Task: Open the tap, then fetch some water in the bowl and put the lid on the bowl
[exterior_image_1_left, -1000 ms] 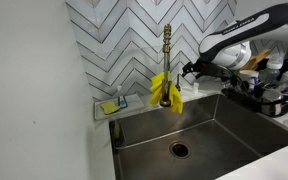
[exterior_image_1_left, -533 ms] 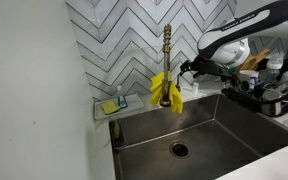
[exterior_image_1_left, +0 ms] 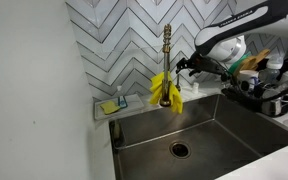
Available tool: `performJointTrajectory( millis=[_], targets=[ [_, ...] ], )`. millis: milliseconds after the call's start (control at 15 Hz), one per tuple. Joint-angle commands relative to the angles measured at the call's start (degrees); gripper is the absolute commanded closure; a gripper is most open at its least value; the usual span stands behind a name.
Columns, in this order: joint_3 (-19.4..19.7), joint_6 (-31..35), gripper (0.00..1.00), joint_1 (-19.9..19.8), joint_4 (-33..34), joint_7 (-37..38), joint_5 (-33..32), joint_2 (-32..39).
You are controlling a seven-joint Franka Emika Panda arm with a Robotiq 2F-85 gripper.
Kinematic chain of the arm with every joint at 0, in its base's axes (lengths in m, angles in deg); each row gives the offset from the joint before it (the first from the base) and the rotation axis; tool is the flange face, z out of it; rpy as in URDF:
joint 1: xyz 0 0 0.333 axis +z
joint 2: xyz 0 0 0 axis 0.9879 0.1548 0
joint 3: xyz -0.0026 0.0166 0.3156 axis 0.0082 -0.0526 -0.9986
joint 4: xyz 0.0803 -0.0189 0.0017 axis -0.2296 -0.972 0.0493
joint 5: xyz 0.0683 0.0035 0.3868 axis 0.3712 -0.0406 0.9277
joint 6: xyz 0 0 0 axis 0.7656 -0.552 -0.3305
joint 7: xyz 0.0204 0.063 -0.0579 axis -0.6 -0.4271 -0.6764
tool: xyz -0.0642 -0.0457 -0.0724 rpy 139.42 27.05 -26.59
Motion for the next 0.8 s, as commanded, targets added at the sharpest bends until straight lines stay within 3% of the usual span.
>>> performJointTrajectory(
  millis=[0,733],
  targets=[
    [-0.15,0.04,0.0,0.62,1.22,0.25,-1.27,2.29],
    [1.87,0.14,0.0,0.9,1.78,0.86,-4.95,3.19]
  ],
)
